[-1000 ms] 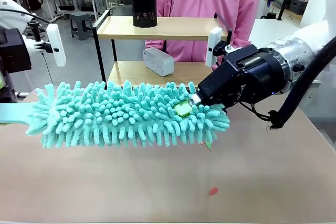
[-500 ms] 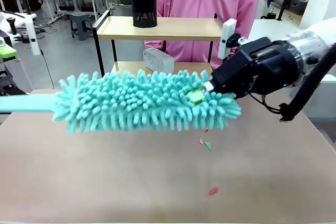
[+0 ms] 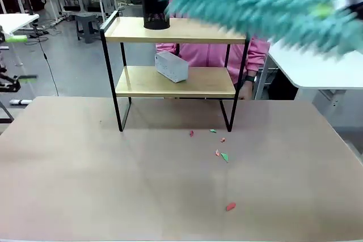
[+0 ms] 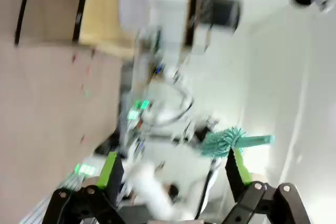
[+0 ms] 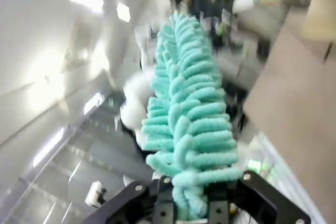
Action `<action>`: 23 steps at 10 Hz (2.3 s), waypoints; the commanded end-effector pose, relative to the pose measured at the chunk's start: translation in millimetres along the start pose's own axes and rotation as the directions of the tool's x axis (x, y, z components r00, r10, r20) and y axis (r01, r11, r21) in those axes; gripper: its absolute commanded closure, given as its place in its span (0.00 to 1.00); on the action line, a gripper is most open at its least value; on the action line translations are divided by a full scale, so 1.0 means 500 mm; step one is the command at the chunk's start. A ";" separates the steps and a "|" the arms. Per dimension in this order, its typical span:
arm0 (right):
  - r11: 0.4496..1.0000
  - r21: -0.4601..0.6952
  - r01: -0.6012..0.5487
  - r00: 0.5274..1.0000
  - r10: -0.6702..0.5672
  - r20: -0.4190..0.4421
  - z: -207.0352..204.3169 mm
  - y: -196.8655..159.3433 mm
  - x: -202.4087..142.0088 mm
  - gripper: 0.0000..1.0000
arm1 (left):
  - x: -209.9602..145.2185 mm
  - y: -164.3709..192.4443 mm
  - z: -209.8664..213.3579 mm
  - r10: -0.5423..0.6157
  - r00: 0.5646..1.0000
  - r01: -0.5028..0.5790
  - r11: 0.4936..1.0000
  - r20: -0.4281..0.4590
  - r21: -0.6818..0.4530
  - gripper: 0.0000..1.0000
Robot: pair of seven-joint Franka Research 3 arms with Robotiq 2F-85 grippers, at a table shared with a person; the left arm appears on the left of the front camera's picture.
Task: Clean the shelf.
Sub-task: Hand the Duster back to the human.
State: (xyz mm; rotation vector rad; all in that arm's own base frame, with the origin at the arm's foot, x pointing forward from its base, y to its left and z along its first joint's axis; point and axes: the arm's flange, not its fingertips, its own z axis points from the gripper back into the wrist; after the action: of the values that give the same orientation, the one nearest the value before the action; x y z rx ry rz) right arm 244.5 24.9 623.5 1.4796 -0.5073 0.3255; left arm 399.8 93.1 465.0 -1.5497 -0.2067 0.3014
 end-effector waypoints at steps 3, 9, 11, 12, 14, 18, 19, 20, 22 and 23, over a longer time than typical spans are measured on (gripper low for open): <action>0.983 -0.129 0.129 0.824 -0.034 0.565 0.262 0.006 -0.115 1.00 | 0.005 0.000 0.004 0.013 0.993 -0.002 0.995 0.115 -0.097 0.00; 0.747 -0.158 0.646 0.564 -0.328 0.758 0.376 -0.204 -0.194 1.00 | 0.005 0.000 0.004 0.013 0.993 -0.002 0.995 0.115 -0.097 0.00; 0.731 -0.157 0.664 0.542 -0.325 0.775 0.359 -0.226 -0.175 1.00 | 0.005 0.000 0.004 0.013 0.993 -0.002 0.995 0.115 -0.097 0.00; 0.744 -0.187 0.641 0.592 -0.324 0.738 0.495 -0.170 -0.115 1.00 | 0.005 0.000 0.004 0.013 0.993 -0.002 0.995 0.115 -0.097 0.00; 0.744 -0.187 0.641 0.592 -0.324 0.738 0.495 -0.170 -0.115 1.00 | 0.005 0.000 0.004 0.013 0.993 -0.002 0.995 0.115 -0.097 0.00; 0.744 -0.187 0.641 0.592 -0.324 0.738 0.495 -0.170 -0.115 1.00 | 0.005 0.000 0.004 0.013 0.993 -0.002 0.995 0.115 -0.097 0.00; 0.744 -0.187 0.641 0.592 -0.324 0.738 0.495 -0.170 -0.115 1.00 | 0.005 0.000 0.004 0.013 0.993 -0.002 0.995 0.115 -0.097 0.00; 0.744 -0.187 0.641 0.592 -0.324 0.738 0.495 -0.170 -0.115 1.00 | 0.005 0.000 0.004 0.013 0.993 -0.002 0.995 0.115 -0.097 0.00; 0.744 -0.187 0.641 0.592 -0.324 0.738 0.495 -0.170 -0.115 1.00 | 0.005 0.000 0.004 0.013 0.993 -0.002 0.995 0.115 -0.097 0.00; 0.744 -0.187 0.641 0.592 -0.324 0.738 0.495 -0.170 -0.115 1.00 | 0.005 0.000 0.004 0.013 0.993 -0.002 0.995 0.115 -0.097 0.00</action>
State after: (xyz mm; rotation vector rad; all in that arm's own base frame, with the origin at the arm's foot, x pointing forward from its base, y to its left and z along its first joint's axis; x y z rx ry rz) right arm 211.0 -220.4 524.7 1.1863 -0.6458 -0.7732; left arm 402.7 94.1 461.9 -1.6277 -0.3225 0.4053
